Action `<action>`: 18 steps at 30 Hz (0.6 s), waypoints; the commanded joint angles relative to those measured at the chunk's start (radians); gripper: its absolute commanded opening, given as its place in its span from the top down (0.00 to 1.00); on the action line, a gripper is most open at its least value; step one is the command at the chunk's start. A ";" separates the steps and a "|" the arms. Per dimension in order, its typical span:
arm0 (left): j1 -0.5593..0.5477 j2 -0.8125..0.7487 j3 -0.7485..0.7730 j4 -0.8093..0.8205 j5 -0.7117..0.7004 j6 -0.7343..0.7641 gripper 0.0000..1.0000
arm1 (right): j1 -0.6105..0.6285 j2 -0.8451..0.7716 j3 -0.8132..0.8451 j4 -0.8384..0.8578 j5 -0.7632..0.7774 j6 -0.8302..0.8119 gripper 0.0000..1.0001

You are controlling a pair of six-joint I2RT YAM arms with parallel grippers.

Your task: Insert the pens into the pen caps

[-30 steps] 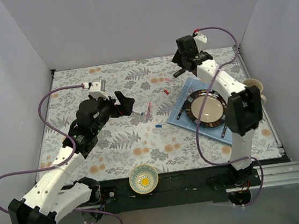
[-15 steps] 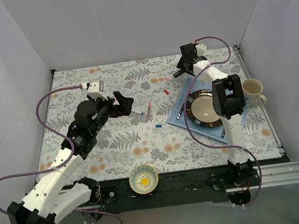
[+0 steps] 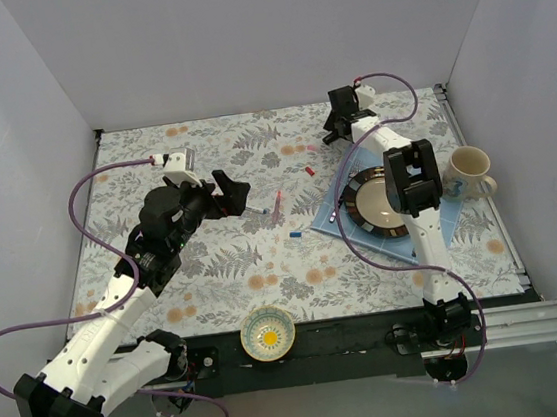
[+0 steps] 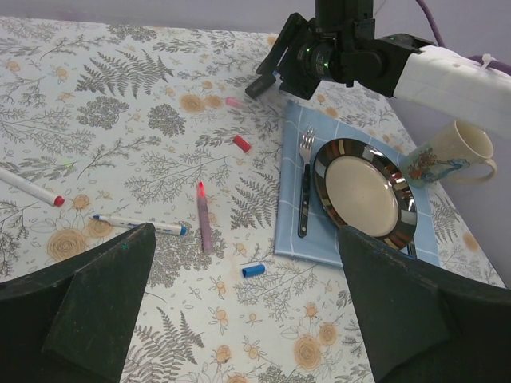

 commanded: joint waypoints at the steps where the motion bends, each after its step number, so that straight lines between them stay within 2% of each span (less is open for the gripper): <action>1: -0.003 -0.002 0.011 0.011 0.011 0.010 0.02 | 0.004 0.044 0.104 -0.050 0.065 0.000 0.34; 10: -0.003 0.000 0.013 0.013 0.014 0.009 0.02 | 0.024 0.087 0.175 -0.102 0.085 -0.125 0.40; 18: -0.003 -0.016 0.010 0.013 0.006 0.010 0.02 | 0.028 0.060 0.135 -0.066 -0.035 -0.251 0.43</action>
